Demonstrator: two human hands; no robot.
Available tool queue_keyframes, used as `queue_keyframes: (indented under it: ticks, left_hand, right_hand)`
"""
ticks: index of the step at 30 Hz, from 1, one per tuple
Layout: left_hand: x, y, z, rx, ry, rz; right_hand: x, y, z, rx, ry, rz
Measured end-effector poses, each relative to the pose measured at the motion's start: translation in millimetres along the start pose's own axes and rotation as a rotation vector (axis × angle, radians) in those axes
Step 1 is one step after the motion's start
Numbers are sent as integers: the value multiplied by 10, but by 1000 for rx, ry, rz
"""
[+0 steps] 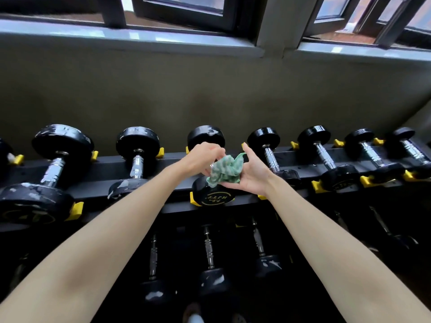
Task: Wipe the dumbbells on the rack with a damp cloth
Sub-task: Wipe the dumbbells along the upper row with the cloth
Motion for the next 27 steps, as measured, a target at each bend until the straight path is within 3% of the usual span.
queue_keyframes:
  ticks: [2,4,8,10,12,19,22,27]
  left_hand:
    - [100,-50,54,-84,-147,120]
    - [61,-69,72,-87,-156,225]
    - [-268,-236,65,-122,189,392]
    - [-402,-426,74,-170,342,363]
    - [-446,-650,112,-231,416,351]
    - [-603,-1230,405,-383,600,373]
    - [-688,-1309,451,-411,637,349]
    - [-592,-1199,249,-409,590,311]
  right_hand:
    - [-61,-18,18,-23,27,69]
    - [-174,-89,41,-73,122,180]
    - [-390,-337,72,-269,401,283]
    - [-421,-503,109,-381,587,546]
    - [-233,-620,108,-475,666,875]
    - [552,-77,-338,-505,254,1616]
    - [568,-21,-319,-518,168,1668]
    - [467,25,-243,-345,-15,1682]
Point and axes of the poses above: each hand's wrist, its own z-axis away from the middle knuckle, its own x-axis out of the palm, y = z × x, the point moved 10 cm from there along -z, towards the middle knuckle, and after that the axes turned 7 degrees about z, right-handed, at the moved point
